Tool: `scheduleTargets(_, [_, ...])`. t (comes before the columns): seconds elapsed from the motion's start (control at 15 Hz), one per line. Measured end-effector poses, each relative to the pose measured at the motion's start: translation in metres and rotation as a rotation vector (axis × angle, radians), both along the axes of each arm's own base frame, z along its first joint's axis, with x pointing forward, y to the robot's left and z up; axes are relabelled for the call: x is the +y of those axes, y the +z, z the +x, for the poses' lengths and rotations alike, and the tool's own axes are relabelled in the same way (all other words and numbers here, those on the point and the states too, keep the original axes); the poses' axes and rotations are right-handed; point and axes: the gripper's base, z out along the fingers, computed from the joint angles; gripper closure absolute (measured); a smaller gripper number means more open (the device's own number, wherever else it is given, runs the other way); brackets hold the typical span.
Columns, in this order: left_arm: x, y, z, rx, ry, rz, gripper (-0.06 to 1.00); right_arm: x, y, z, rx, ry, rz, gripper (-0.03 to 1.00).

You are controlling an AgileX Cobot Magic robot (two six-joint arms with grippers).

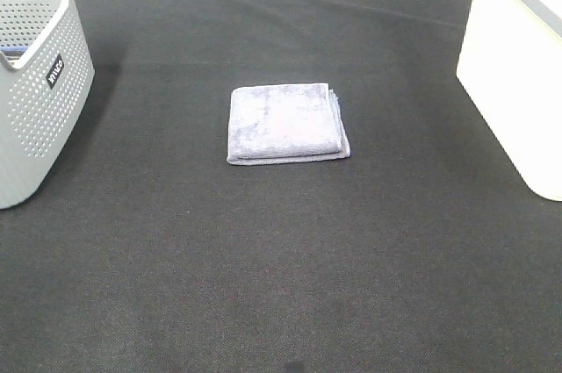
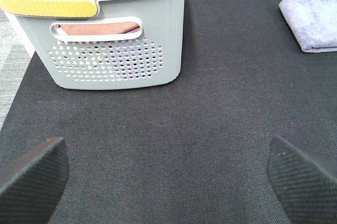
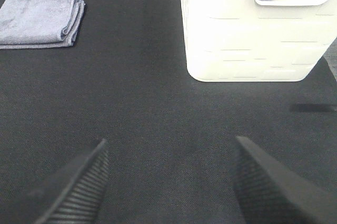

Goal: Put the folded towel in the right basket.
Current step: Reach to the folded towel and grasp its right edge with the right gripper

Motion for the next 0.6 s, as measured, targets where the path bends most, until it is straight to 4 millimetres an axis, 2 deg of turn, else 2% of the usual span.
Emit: scheduleTargets(0.6, [0.0000,0.0000,0.0000,0.000,0.000,0.000,-0.03,0.0000,0.0000,0.0000,0.000,0.000,0.000,0.33])
